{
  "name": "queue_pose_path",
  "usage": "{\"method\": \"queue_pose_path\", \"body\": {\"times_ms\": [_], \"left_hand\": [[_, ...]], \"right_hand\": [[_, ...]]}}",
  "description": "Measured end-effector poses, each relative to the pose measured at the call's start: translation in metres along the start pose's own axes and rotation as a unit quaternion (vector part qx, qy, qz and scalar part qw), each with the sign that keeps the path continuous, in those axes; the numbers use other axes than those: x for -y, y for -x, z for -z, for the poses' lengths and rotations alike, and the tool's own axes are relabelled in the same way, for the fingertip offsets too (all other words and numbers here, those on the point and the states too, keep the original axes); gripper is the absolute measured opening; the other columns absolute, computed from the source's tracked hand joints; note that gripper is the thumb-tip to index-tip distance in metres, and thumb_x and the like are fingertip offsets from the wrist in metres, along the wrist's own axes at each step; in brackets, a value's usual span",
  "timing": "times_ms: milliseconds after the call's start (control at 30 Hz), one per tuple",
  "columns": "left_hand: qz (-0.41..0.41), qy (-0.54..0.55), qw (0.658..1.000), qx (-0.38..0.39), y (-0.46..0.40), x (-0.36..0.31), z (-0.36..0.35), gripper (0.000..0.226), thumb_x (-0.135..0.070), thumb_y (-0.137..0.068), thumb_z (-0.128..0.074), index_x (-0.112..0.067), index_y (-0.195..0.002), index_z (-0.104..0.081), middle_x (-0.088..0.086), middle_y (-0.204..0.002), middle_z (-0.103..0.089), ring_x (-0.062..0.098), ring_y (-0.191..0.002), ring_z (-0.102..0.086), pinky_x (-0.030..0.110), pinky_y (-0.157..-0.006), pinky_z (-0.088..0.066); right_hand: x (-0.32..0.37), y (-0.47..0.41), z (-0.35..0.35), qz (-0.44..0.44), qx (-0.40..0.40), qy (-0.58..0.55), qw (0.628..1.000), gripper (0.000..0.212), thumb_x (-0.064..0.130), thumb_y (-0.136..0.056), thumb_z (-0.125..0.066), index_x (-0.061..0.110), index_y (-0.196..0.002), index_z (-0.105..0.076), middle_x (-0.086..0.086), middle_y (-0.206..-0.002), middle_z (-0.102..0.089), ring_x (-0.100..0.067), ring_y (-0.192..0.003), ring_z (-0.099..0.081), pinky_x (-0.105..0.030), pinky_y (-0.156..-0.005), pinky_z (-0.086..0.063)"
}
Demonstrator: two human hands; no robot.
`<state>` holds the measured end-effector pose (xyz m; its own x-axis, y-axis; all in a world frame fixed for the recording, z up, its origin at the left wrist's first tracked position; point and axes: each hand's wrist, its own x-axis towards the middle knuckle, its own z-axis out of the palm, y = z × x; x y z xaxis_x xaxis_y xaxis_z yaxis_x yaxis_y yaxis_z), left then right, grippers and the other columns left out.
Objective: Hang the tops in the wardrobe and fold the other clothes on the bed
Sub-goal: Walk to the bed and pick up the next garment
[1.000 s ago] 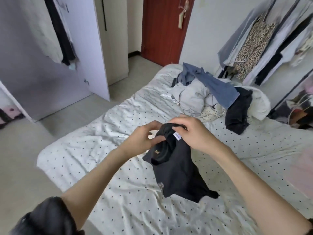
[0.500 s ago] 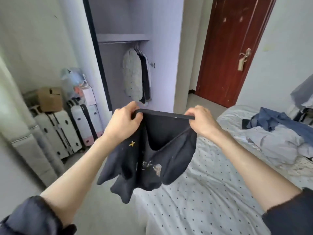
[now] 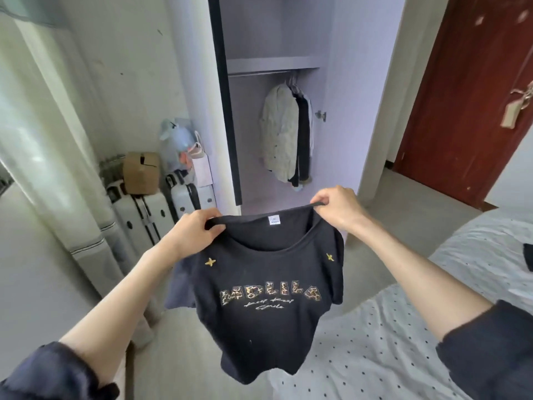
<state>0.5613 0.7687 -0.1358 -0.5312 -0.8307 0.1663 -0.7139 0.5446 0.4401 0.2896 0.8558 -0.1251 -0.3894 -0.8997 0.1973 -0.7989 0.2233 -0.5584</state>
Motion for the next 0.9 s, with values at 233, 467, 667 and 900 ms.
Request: {"method": "queue_pose_path", "body": {"times_ms": [233, 467, 667, 900], "left_hand": [[-0.005, 0.055, 0.998, 0.029, -0.093, 0.021, -0.022, 0.012, -0.019, -0.096, -0.049, -0.011, -0.097, -0.057, 0.010, -0.094, -0.065, 0.033, -0.095, -0.057, 0.037, -0.081, -0.044], [-0.015, 0.132, 0.987, 0.090, -0.226, 0.058, -0.064, 0.013, -0.012, -0.096, -0.047, -0.012, -0.085, -0.055, 0.011, -0.080, -0.062, 0.029, -0.084, -0.057, 0.027, -0.068, -0.041], [-0.085, 0.014, 0.989, 0.120, -0.332, 0.086, -0.096, 0.008, -0.017, -0.097, -0.037, -0.019, -0.096, -0.044, 0.001, -0.080, -0.057, 0.026, -0.087, -0.054, 0.033, -0.090, -0.030], [-0.142, 0.040, 0.984, 0.096, -0.437, 0.065, -0.126, 0.018, -0.017, -0.096, -0.029, -0.013, -0.081, -0.038, -0.002, -0.055, -0.044, 0.022, -0.061, -0.047, 0.035, -0.095, -0.028]], "right_hand": [[0.004, -0.096, -0.015, 0.003, 0.003, -0.006, 1.000, 0.022, 0.008, -0.081, -0.053, 0.020, -0.088, -0.071, 0.006, -0.084, -0.064, -0.019, -0.094, -0.061, -0.032, -0.084, -0.049], [-0.022, -0.219, -0.052, -0.052, -0.051, -0.015, 0.997, 0.022, 0.009, -0.081, -0.054, 0.022, -0.084, -0.071, 0.005, -0.089, -0.068, -0.016, -0.095, -0.060, -0.030, -0.087, -0.048], [-0.053, -0.303, -0.086, -0.125, -0.065, -0.023, 0.990, 0.022, 0.008, -0.080, -0.056, 0.022, -0.081, -0.073, 0.008, -0.080, -0.067, -0.013, -0.090, -0.061, -0.024, -0.083, -0.045], [-0.082, -0.388, -0.083, -0.168, -0.114, -0.011, 0.979, 0.021, 0.004, -0.080, -0.057, 0.018, -0.081, -0.074, 0.012, -0.070, -0.061, -0.009, -0.078, -0.056, -0.019, -0.074, -0.039]]}}
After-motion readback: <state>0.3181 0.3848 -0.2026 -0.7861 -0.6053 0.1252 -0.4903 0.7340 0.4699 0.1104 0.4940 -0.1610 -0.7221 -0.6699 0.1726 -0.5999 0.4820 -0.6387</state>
